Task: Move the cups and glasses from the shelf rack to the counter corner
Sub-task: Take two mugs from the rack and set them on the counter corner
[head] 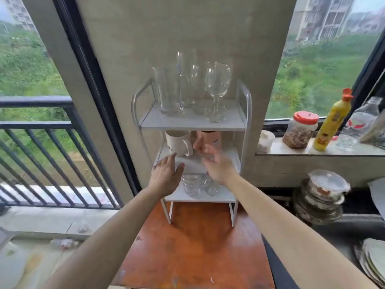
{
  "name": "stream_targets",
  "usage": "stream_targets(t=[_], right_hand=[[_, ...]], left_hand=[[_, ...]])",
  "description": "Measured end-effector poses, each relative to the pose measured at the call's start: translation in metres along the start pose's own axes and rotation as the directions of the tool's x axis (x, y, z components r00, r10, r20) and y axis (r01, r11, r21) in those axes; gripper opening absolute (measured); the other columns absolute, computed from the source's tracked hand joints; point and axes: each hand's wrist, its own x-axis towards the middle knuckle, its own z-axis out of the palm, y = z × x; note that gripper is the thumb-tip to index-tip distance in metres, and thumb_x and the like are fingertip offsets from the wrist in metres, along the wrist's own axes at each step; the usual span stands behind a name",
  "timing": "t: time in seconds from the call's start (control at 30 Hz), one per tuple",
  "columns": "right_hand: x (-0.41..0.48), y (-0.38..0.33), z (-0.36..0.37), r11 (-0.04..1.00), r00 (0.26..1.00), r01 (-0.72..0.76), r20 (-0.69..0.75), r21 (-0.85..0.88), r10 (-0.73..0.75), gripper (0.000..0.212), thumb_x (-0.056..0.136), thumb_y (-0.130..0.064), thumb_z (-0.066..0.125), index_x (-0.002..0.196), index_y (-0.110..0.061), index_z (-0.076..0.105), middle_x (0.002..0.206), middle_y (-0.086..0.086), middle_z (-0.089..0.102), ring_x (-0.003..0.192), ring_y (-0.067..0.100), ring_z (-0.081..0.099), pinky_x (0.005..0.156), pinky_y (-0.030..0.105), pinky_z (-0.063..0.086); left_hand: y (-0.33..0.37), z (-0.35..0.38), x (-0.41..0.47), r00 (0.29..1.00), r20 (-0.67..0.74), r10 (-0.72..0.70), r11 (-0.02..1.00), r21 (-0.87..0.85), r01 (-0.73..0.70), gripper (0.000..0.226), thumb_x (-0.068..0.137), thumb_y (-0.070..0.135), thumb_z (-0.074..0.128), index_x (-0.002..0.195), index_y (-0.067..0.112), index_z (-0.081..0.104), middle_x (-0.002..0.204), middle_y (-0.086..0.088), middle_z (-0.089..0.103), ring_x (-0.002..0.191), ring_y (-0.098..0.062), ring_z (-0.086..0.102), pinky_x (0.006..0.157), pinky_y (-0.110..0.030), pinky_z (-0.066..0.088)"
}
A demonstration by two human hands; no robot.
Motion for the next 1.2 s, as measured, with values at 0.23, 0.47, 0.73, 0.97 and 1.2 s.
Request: stream_targets(t=[0.23, 0.47, 0.73, 0.97, 1.2], right_hand=[[0.044, -0.013, 0.018, 0.912, 0.966, -0.246, 0.005, 0.329, 0.258, 0.048, 0.090, -0.008, 0.037, 0.115, -0.029, 0.071, 0.114, -0.005, 0.070, 0.090, 0.013, 0.070, 0.058, 0.028, 0.050], [0.054, -0.008, 0.018, 0.858, 0.957, -0.262, 0.006, 0.442, 0.289, 0.037, 0.092, -0.014, 0.043, 0.109, -0.021, 0.075, 0.100, -0.003, 0.072, 0.066, 0.010, 0.066, 0.049, 0.024, 0.045], [0.062, -0.008, 0.014, 0.648, 0.923, -0.378, 0.214, 0.661, 0.319, 0.030, 0.077, -0.026, 0.046, 0.092, -0.020, 0.072, 0.061, -0.008, 0.050, 0.042, 0.007, 0.024, 0.038, 0.020, 0.018], [0.043, 0.000, -0.001, 0.670, 0.924, -0.372, 0.188, 0.643, 0.332, 0.037, 0.083, -0.048, 0.061, 0.052, -0.028, 0.065, 0.059, -0.010, 0.043, 0.044, 0.007, 0.030, 0.040, 0.019, 0.023], [0.023, 0.005, -0.010, 0.810, 0.923, -0.366, 0.069, 0.458, 0.378, 0.034, 0.097, -0.051, 0.060, 0.084, -0.020, 0.055, 0.061, -0.004, 0.042, 0.043, 0.009, 0.038, 0.039, 0.022, 0.033]], left_hand=[[-0.019, 0.013, 0.018, 0.991, -0.058, 0.124, 0.992, 0.004, -0.124, 0.046, 0.104, 0.037, 0.035, 0.146, 0.019, 0.040, 0.147, -0.005, 0.048, 0.137, -0.027, 0.037, 0.108, -0.046, 0.024], [-0.016, 0.008, 0.031, 0.990, -0.140, 0.022, 0.950, -0.306, -0.064, 0.037, 0.100, 0.019, 0.042, 0.135, 0.016, 0.054, 0.138, -0.005, 0.053, 0.128, -0.022, 0.043, 0.109, -0.047, 0.033], [-0.020, 0.016, 0.035, 0.994, -0.112, 0.018, 0.970, -0.239, -0.044, 0.042, 0.098, 0.023, 0.038, 0.135, 0.023, 0.058, 0.132, -0.003, 0.055, 0.123, -0.022, 0.040, 0.100, -0.033, 0.023], [0.004, 0.012, 0.037, 0.994, -0.078, -0.074, 0.767, -0.642, 0.007, 0.033, 0.100, 0.014, 0.041, 0.124, 0.018, 0.063, 0.123, -0.002, 0.053, 0.119, -0.019, 0.050, 0.099, -0.032, 0.038], [0.047, 0.011, 0.029, 0.977, 0.058, -0.205, 0.434, -0.889, 0.144, 0.023, 0.097, 0.014, 0.038, 0.095, 0.018, 0.060, 0.094, 0.003, 0.059, 0.082, -0.017, 0.055, 0.068, -0.030, 0.039]])
